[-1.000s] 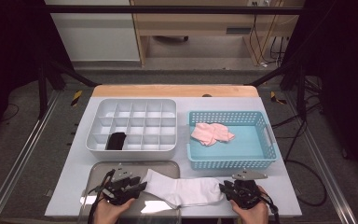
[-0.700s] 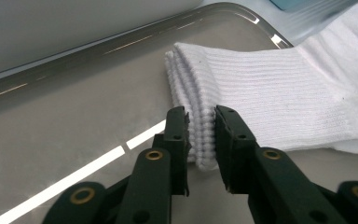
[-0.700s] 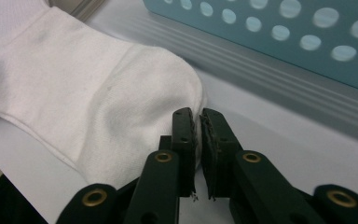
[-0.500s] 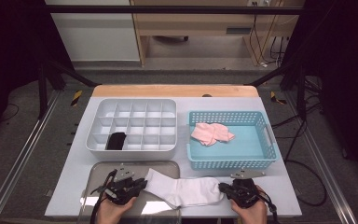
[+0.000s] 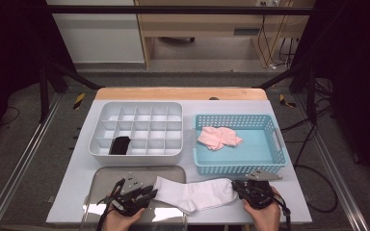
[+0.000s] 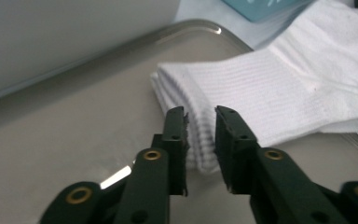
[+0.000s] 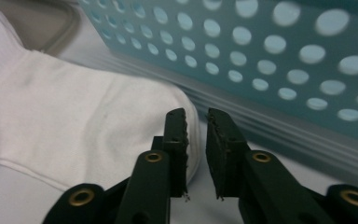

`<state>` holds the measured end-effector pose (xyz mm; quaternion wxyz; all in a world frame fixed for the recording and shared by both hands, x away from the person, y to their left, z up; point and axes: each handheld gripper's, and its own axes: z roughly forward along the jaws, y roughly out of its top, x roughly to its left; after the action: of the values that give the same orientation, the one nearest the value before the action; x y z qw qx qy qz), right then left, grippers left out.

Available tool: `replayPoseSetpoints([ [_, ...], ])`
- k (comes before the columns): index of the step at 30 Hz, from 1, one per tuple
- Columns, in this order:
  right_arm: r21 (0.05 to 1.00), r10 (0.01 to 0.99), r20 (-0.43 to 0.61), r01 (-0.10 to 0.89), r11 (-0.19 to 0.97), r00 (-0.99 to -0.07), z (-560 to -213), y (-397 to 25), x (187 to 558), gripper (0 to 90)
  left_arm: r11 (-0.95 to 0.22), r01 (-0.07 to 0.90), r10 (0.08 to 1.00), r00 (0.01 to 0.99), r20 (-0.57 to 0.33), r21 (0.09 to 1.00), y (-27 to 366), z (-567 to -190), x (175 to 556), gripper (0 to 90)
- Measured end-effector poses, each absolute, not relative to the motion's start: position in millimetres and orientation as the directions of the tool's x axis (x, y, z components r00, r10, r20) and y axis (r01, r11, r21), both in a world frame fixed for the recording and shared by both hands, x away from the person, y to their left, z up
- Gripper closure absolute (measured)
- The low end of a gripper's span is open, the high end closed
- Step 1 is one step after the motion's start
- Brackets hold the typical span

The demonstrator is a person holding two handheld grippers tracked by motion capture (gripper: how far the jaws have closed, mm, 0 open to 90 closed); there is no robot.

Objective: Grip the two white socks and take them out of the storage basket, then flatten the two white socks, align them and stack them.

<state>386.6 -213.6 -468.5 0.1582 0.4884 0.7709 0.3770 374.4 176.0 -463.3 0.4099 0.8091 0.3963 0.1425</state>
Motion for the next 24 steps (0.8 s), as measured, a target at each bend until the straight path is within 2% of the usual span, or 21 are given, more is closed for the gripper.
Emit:
replayPoseSetpoints([
  [5,0.767,0.869,0.135,0.605,0.213,-0.477,-464.9,-216.3,384.3,71.7,-0.329,0.476,0.75,0.656,-0.081,0.816,176.1,-450.9,372.2,67.4],
  [9,0.78,0.865,0.143,0.592,0.2,-0.481,-461.7,-215.5,382.7,69.4,-0.311,0.46,0.745,0.661,-0.088,0.832,167.7,-445.9,374.4,73.3],
  [15,0.787,0.856,0.15,0.583,0.199,-0.495,-458.7,-212.8,380.2,67.0,-0.355,0.448,0.715,0.696,-0.07,0.82,142.3,-446.3,376.2,85.8],
  [24,0.79,0.865,0.148,0.583,0.188,-0.48,-459.7,-214.3,379.9,59.5,-0.435,0.422,0.651,0.758,-0.045,0.795,97.1,-450.9,381.3,87.3],
])
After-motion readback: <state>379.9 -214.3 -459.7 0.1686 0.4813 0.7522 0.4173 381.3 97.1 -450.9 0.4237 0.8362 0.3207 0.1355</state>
